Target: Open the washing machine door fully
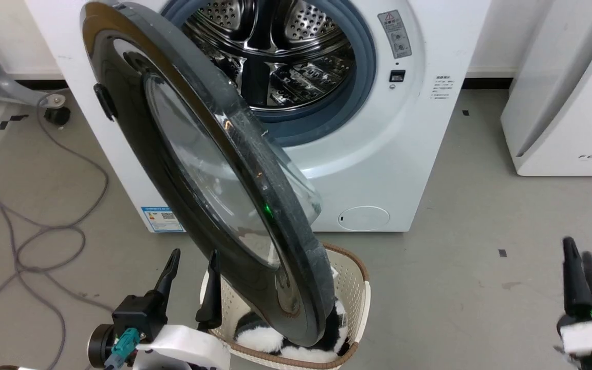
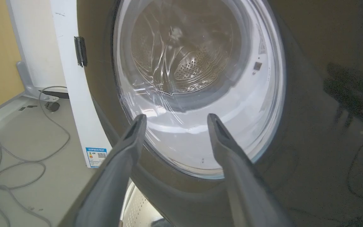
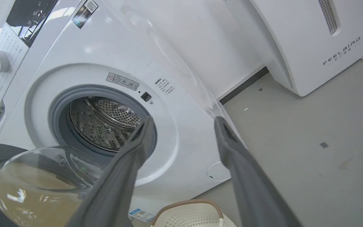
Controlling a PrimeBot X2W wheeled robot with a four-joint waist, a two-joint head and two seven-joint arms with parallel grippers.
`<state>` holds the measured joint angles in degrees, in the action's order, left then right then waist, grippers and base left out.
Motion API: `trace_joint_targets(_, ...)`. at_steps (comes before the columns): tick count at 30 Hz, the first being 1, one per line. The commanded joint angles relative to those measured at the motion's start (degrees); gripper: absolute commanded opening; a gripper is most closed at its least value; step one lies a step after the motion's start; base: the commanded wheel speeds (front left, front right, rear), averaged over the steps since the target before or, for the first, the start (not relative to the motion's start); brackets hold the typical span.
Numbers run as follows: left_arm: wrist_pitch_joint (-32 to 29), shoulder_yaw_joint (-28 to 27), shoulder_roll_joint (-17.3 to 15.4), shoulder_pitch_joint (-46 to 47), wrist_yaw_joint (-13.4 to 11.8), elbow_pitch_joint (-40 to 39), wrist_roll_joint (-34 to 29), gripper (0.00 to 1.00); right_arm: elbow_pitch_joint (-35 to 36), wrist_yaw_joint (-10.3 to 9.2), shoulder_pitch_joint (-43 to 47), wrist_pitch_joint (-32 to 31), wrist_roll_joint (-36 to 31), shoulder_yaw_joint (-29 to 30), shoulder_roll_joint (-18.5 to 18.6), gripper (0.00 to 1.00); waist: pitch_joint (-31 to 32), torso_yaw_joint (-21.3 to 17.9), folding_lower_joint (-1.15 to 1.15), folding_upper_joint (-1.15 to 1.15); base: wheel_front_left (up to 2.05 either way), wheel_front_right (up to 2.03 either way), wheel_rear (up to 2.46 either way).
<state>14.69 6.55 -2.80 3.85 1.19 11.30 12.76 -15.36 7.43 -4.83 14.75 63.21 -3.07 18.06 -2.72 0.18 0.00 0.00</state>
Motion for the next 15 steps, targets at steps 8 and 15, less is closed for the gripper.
trace_joint_targets(8,0.3,-0.8,-0.1,-0.6,-0.1,0.2,0.1,1.00,15.4,0.06,6.5,0.1,-38.1,11.3,-11.4,1.00,0.2,-0.2,0.00,0.00,0.00,0.00,0.00)
trace_joint_targets(15,0.3,-1.0,-0.1,-0.8,-0.3,0.5,0.0,1.00,24.2,0.06,9.6,-5.0,-56.2,8.2,-14.1,1.00,0.6,0.1,0.00,0.00,0.00,0.00,0.00)
